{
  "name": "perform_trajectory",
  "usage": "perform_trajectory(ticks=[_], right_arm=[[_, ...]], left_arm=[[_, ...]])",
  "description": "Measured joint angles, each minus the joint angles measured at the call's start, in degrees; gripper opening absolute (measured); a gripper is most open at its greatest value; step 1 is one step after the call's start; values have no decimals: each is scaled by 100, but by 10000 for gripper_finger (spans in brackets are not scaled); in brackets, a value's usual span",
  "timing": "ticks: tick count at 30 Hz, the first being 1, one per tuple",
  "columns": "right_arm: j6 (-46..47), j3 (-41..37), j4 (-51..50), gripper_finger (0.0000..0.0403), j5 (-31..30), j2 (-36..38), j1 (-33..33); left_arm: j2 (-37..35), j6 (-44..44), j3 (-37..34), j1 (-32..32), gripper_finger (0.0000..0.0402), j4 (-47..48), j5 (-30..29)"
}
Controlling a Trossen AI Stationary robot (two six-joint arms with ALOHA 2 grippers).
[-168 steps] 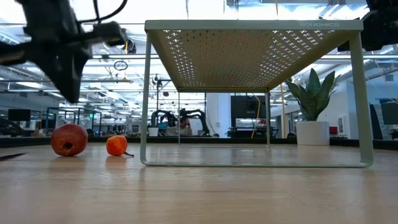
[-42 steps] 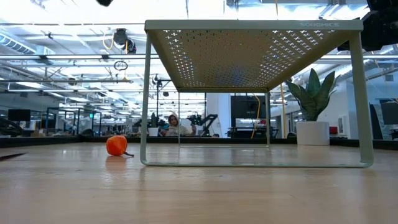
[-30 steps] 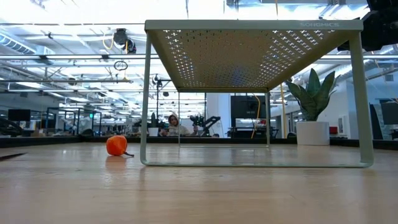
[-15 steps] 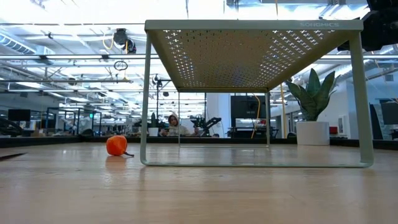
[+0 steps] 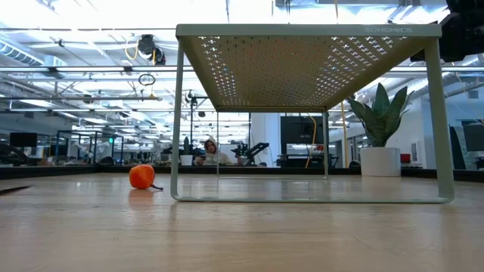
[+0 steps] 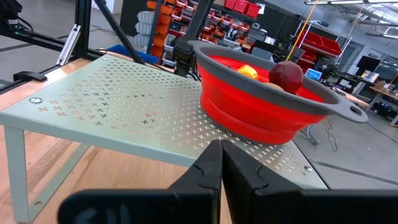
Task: Pick & Place Fruit
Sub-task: Put the pomegranate into the red strainer bowl on the shelf
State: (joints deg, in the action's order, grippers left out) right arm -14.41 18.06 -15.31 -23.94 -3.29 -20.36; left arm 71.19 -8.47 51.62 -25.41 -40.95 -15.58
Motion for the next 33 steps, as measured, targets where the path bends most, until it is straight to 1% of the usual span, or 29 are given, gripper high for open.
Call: perform_trajectory(ticks=[3, 9, 11, 15, 17, 19, 22, 25, 29, 31, 33], right_arm=[[0, 0, 0, 0, -1, 0, 2], [-2, 0, 0, 0, -2, 0, 0], [-1, 0, 0, 0, -1, 1, 1], [0, 0, 0, 0, -2, 0, 0], [-1, 0, 0, 0, -2, 0, 1], [-2, 0, 0, 0, -2, 0, 2], [-2, 0, 0, 0, -2, 0, 0], [0, 0, 0, 0, 0, 0, 0], [-1, -1, 0, 0, -2, 0, 2], [-2, 0, 0, 0, -2, 0, 2], [-21, 0, 0, 0, -2, 0, 1]], left_arm=[[86, 333, 0, 17, 184, -519, 747], [208, 709, -2, 27, 184, -1307, 1906], [227, 804, 0, 23, 184, -1401, 2074], [235, 830, -2, 27, 184, -1383, 2090], [235, 700, -2, 23, 184, -1368, 1737], [233, 343, -2, 20, 184, -1170, 972], [233, -299, -2, 45, 184, -472, -327], [235, -846, -2, 116, 184, 329, -1239], [233, -1463, -2, 248, 184, 1164, -2224], [235, -1539, -2, 333, 184, 1377, -2547], [234, -1490, 52, 426, 184, 1561, -2737]])
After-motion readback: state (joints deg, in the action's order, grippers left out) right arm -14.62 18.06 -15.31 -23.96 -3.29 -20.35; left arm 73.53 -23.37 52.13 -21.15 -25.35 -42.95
